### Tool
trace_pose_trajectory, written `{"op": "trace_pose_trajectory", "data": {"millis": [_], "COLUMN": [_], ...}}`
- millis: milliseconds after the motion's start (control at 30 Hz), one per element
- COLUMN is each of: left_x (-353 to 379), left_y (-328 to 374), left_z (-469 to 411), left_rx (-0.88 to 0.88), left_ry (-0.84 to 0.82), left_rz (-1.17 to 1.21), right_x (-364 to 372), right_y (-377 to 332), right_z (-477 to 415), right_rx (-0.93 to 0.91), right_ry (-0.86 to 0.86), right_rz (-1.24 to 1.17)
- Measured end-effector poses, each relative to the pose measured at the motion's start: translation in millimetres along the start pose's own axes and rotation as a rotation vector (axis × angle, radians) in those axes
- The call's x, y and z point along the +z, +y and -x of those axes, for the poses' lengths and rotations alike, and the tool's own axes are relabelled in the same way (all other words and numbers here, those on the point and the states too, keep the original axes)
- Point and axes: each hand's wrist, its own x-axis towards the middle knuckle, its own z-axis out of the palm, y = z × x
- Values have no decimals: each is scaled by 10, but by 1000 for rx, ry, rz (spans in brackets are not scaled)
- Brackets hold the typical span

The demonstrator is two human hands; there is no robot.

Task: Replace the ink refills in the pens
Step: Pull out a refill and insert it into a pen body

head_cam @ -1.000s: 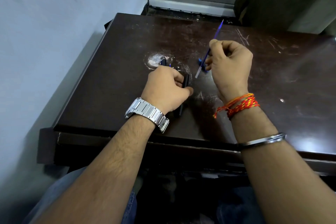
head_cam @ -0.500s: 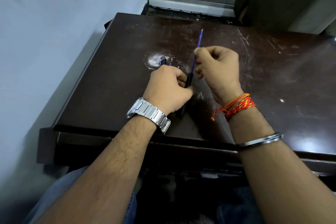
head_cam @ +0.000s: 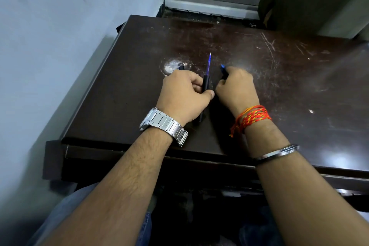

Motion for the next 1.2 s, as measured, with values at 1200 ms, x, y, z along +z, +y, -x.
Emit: {"op": "trace_pose_trajectory", "data": {"millis": [1200], "left_x": [-4], "left_y": [13], "left_z": [1], "left_rx": [5], "left_ry": [-83], "left_rz": [-70], "right_x": [-120], "right_y": [-190], "right_z": [-11], "right_rx": [269], "right_ry": [-65], "right_rz": [-1219]}}
